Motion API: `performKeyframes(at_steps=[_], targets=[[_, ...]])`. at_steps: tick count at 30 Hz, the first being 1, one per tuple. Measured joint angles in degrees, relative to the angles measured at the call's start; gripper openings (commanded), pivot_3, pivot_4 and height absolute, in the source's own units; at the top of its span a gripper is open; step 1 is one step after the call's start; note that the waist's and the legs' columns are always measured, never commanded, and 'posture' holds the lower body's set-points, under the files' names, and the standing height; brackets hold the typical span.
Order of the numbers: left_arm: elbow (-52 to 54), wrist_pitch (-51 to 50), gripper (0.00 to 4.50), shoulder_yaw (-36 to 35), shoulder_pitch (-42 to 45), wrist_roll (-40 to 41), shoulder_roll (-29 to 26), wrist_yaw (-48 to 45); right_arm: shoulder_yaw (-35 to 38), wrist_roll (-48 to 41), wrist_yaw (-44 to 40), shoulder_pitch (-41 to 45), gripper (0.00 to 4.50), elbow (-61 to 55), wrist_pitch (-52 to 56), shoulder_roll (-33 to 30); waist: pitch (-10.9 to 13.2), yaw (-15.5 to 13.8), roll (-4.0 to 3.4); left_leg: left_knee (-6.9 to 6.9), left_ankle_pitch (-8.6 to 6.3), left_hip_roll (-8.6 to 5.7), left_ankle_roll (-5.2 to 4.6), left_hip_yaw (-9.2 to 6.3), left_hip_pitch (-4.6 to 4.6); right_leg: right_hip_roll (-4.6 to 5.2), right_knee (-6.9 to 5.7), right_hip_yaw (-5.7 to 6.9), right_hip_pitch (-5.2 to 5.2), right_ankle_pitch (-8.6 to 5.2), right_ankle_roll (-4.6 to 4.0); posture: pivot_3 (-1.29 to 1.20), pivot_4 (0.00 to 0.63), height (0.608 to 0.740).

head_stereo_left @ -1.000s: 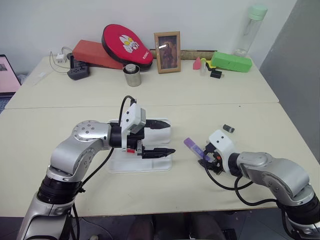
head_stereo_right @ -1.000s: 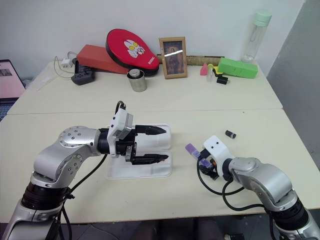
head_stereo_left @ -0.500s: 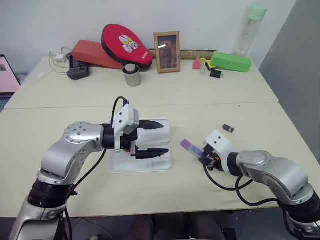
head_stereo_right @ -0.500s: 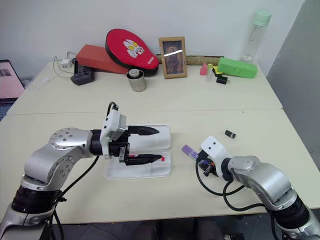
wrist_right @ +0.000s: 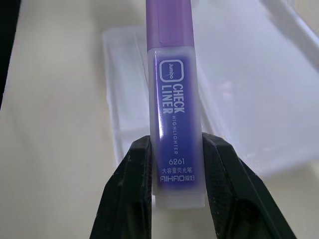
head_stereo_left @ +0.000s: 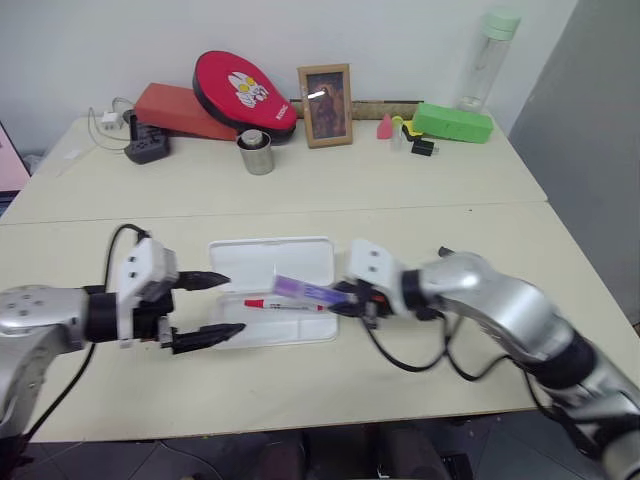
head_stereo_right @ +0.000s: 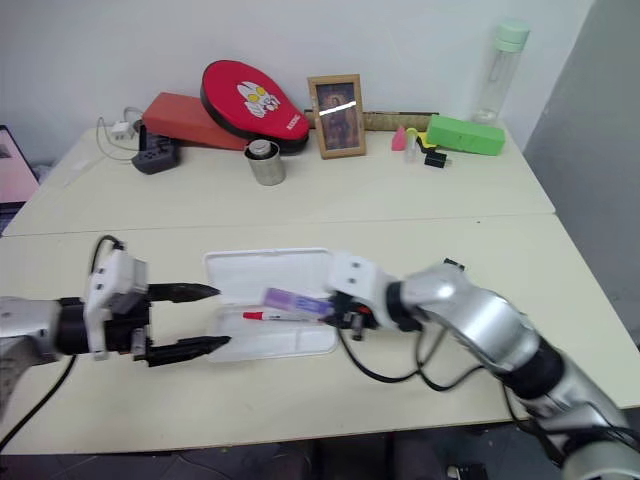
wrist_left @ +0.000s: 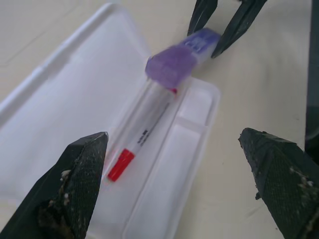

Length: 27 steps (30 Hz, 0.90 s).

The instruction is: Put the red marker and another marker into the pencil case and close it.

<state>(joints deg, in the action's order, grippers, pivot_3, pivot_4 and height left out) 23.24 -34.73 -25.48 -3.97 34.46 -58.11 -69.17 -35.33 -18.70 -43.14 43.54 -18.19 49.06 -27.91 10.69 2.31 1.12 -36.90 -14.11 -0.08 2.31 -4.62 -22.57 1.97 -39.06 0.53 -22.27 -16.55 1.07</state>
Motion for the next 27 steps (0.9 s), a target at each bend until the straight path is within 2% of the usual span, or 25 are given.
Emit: performKeyframes(at_steps=[4, 6, 9, 21, 27], targets=[[1.5, -1.6, 4.50, -3.4, -4.9, 1.0, 0.0, 0.0, -2.1, 2.3, -2.0, 0.7, 1.05, 6.6, -2.3, 4.3, 0.0, -0.5, 0.02, -0.03, -0.01, -0.08, 0.01, 0.01, -0.16, 0.13, 0.06, -0.04, -0.09, 0.01, 0.01, 0.00, 0.150, 0.740], [2.8, -2.6, 4.50, -7.4, -7.7, 1.4, 0.2, 0.6, -3.5, 3.1, -3.2, 1.5, 1.05, 8.6, -3.2, 7.6, 0.0, -0.5, 0.02, -0.03, -0.01, -0.08, 0.01, 0.01, -0.11, 0.18, 0.02, -0.02, -0.09, 0.01, 0.01, 0.00, 0.150, 0.740], [4.2, -3.0, 4.50, -9.7, -8.9, 1.6, 0.5, 1.4, -4.3, 4.1, -4.4, 2.2, 1.05, 9.7, -4.0, 9.7, 0.0, -0.5, 0.01, -0.02, -0.01, -0.05, 0.01, -0.06, -0.03, 0.17, -0.01, 0.00, -0.04, 0.01, 0.00, 0.00, 0.150, 0.740], [6.6, -4.9, 4.50, -10.2, -9.1, 3.7, 0.6, 4.5, -6.6, 10.5, -6.9, 3.8, 1.05, 22.1, -10.0, 17.3, 0.0, -0.5, 0.01, 0.01, -0.01, -0.03, 0.02, -0.01, 0.04, 0.10, -0.03, -0.01, -0.05, 0.02, -0.01, 0.00, 0.150, 0.740], [6.6, -4.9, 4.50, -10.2, -8.8, 3.8, 0.6, 4.8, -6.5, 12.0, -8.2, 4.3, 1.05, 23.1, -11.2, 17.7, 0.0, -0.5, 0.01, 0.02, -0.01, -0.03, 0.02, -0.02, 0.03, 0.10, -0.02, -0.01, -0.05, 0.02, -0.01, 0.00, 0.150, 0.740]])
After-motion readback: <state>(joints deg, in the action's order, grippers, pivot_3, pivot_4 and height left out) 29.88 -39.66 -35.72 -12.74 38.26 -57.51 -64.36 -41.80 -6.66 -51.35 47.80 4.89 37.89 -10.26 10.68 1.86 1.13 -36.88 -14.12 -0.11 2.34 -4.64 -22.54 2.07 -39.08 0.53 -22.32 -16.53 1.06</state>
